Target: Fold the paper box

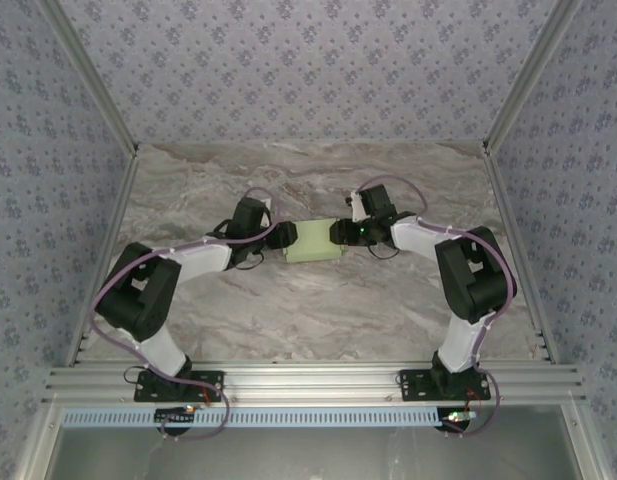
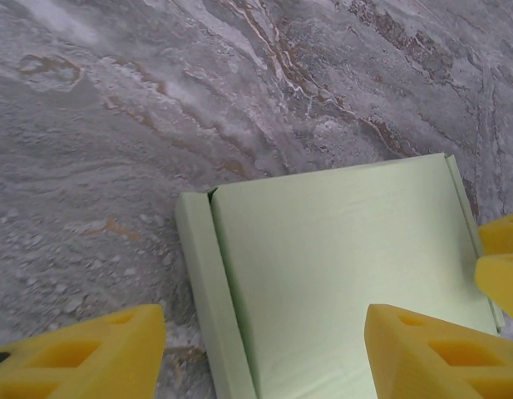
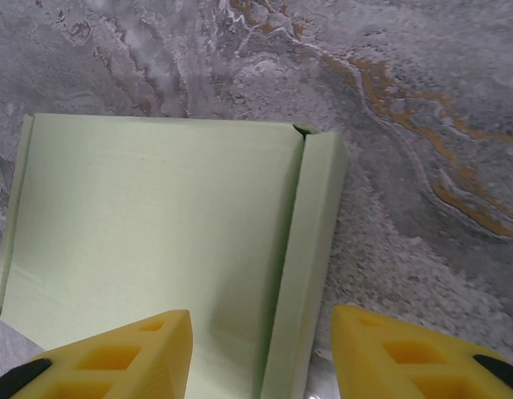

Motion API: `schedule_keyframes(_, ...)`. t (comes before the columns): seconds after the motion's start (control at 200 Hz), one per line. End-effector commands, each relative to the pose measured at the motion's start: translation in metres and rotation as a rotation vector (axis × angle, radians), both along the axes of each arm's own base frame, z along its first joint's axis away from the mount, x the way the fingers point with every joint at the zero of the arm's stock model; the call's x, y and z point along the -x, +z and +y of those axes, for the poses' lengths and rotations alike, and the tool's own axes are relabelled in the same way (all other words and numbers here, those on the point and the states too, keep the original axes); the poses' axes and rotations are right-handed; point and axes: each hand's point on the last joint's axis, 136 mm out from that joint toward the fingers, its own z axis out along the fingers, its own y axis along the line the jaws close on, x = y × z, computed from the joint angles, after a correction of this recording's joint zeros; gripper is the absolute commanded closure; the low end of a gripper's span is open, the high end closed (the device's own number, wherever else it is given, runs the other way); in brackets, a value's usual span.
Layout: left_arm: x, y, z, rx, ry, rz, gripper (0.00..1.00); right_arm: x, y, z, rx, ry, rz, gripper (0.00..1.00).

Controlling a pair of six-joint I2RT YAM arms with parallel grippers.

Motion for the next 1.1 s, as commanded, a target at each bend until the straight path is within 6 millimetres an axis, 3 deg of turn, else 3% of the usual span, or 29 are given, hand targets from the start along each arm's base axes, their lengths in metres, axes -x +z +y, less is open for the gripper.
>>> schedule_keyframes(0.0, -0.003, 0.002, -0.012, 0.033, -0.054, 0.017, 0.38, -0.004, 0.010, 0.016, -0.047, 0.029, -0.012, 0.53)
schedule_keyframes(0.32, -0.002, 0.006, -0.042, 0.120, -0.141, 0.040, 0.44, -0.001, 0.008, 0.036, -0.048, 0.071, -0.006, 0.61)
schedule_keyframes(0.465, -0.003, 0.006, -0.042, 0.110, -0.136, 0.043, 0.44, -0.001, 0.004, 0.035, -0.026, 0.066, 0.004, 0.61)
schedule_keyframes(0.625, -0.008, 0.004, -0.013, -0.008, -0.040, 0.014, 0.39, -0.008, 0.014, 0.009, 0.036, 0.006, -0.021, 0.53)
schedule_keyframes(0.879, -0.008, 0.039, 0.029, -0.144, 0.058, -0.154, 0.25, -0.007, 0.078, -0.029, 0.184, -0.048, -0.204, 0.35)
schedule_keyframes(0.999, 0.003, 0.061, 0.061, -0.198, 0.153, -0.275, 0.20, 0.004, 0.103, -0.068, 0.318, -0.142, -0.326, 0.31)
schedule_keyframes(1.094, 0.018, 0.081, 0.100, -0.256, 0.266, -0.398, 0.13, 0.016, 0.116, -0.116, 0.472, -0.281, -0.426, 0.26)
